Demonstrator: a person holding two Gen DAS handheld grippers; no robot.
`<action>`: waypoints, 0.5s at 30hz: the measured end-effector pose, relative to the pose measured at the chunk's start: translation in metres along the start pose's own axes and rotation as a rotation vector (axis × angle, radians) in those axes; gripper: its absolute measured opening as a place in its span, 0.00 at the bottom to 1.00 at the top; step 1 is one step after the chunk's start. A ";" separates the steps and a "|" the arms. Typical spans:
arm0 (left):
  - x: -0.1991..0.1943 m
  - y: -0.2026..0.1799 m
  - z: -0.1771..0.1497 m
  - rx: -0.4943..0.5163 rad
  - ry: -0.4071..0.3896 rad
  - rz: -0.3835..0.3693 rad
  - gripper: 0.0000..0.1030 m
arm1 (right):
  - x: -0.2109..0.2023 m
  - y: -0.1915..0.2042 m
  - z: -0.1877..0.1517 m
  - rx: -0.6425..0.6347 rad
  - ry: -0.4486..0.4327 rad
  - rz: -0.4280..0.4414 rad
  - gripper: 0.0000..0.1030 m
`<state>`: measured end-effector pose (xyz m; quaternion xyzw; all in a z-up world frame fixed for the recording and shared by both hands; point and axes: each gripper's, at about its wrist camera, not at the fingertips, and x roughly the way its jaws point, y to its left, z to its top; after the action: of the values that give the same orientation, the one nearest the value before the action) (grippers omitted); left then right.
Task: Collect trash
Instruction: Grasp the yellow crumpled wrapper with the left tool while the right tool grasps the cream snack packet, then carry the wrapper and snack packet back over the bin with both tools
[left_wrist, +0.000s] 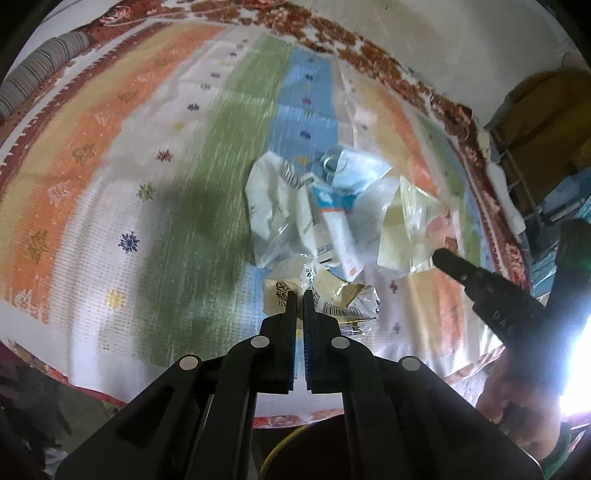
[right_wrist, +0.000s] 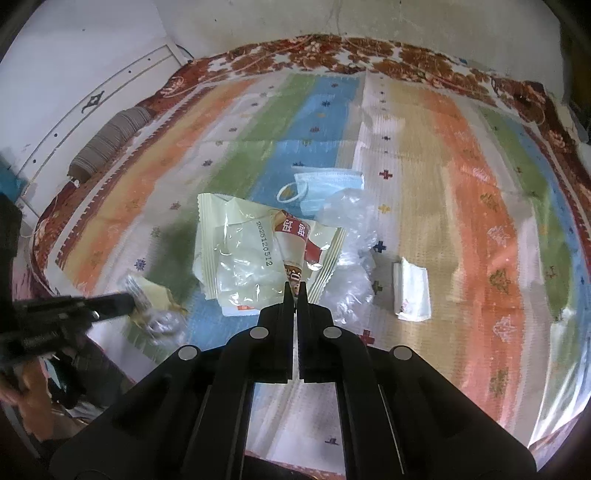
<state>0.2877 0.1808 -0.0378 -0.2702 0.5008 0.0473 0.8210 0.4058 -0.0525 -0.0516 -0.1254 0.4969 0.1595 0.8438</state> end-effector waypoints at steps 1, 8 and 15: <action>-0.005 -0.001 0.000 0.004 -0.009 0.000 0.02 | -0.004 0.000 -0.001 -0.003 -0.006 -0.005 0.01; -0.019 -0.020 -0.010 0.068 -0.034 -0.005 0.02 | -0.031 0.000 -0.012 0.001 -0.039 -0.001 0.01; -0.041 -0.042 -0.022 0.120 -0.075 -0.035 0.02 | -0.060 0.008 -0.027 -0.025 -0.078 -0.016 0.01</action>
<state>0.2649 0.1421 0.0063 -0.2271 0.4669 0.0129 0.8546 0.3535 -0.0638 -0.0124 -0.1335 0.4607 0.1637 0.8621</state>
